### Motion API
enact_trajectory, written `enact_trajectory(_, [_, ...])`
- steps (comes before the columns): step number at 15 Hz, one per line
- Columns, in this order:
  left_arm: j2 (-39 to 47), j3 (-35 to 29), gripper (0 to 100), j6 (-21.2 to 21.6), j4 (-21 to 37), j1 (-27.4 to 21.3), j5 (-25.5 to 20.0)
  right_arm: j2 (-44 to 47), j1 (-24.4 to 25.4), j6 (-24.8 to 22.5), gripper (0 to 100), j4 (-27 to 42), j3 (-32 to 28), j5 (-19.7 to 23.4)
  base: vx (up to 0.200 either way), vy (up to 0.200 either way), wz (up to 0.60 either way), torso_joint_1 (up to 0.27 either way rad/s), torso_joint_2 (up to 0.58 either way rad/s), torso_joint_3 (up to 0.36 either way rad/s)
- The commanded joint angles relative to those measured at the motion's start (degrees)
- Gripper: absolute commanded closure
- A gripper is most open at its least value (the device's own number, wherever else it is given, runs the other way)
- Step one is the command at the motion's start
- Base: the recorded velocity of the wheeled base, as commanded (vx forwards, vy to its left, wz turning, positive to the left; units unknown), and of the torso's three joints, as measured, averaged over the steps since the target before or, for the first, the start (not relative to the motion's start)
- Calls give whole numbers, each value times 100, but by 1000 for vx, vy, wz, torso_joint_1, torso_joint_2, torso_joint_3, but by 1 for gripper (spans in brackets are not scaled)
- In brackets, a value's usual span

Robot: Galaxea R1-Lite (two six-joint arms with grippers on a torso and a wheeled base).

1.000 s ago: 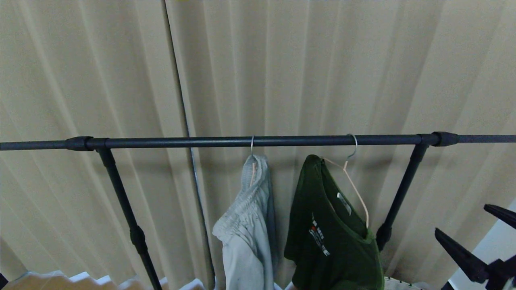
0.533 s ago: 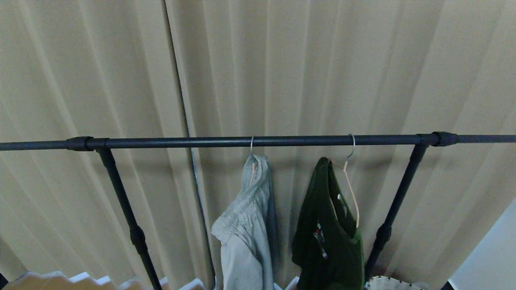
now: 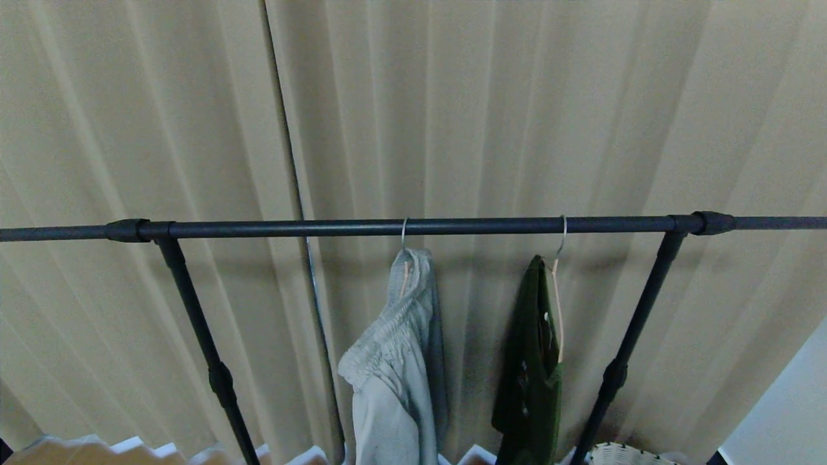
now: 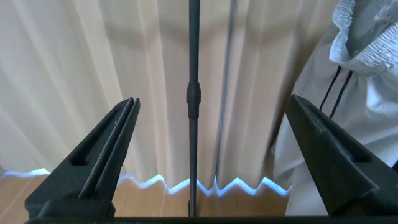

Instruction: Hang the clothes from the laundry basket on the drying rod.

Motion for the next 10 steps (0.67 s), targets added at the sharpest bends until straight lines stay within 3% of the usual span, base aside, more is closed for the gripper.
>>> enact_trajectory(1, [-18, 15, 0, -9, -5, -5, 6, -107, -2, 62, 0, -255, 307, 106, 0, 0, 0, 0, 0, 0])
enact_trajectory(5, [-18, 15, 0, -70, -5, -5, 24, -107, -2, 45, 0, -264, 315, 457, 0, 0, 0, 0, 0, 0])
enact_trajectory(10, [-18, 7, 0, -281, -13, 4, 24, -107, -2, 71, 0, -281, 324, 475, 0, 0, 0, 0, 0, 0])
